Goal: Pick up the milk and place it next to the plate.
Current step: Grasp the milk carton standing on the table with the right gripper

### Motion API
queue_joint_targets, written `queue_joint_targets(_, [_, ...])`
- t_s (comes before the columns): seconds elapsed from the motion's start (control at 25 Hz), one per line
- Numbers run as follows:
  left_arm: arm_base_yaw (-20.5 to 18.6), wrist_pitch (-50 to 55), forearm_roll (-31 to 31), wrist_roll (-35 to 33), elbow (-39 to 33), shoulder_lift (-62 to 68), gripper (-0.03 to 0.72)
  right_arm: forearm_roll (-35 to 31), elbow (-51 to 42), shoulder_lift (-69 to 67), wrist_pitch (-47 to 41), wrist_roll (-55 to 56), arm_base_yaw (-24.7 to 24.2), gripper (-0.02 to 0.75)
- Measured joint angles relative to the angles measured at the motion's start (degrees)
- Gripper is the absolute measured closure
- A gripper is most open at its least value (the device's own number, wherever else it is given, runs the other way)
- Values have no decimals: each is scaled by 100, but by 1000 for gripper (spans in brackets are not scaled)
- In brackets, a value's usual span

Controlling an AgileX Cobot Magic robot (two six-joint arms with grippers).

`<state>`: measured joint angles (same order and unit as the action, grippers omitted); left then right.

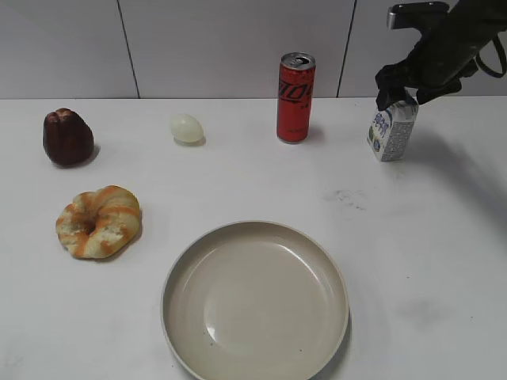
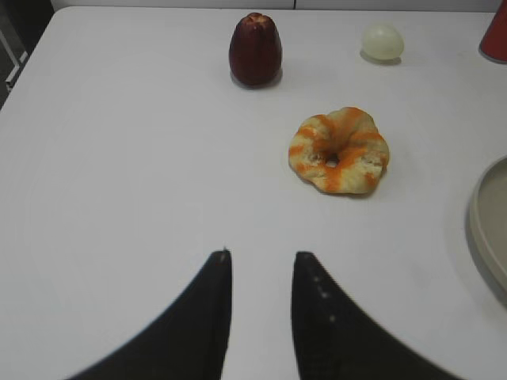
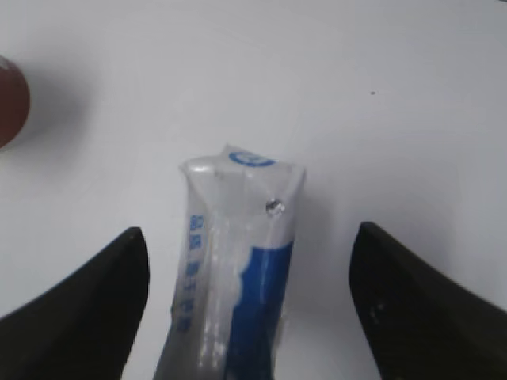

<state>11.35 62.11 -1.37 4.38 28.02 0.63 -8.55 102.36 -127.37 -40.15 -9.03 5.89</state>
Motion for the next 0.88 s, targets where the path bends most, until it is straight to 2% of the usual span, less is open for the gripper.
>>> queue_joint_targets(0.24, [0, 0, 0, 0, 0, 0, 481, 55, 0, -309, 137, 0, 0, 169])
queue_joint_targets(0.48, [0, 0, 0, 0, 0, 0, 481, 76, 1, -350, 60, 0, 0, 375])
queue_joint_targets(0.6, [0, 0, 0, 0, 0, 0, 481, 81, 19, -350, -31, 0, 0, 433])
queue_joint_targets(0.88, [0, 0, 0, 0, 0, 0, 481, 296, 442, -210, -694, -116, 5, 446])
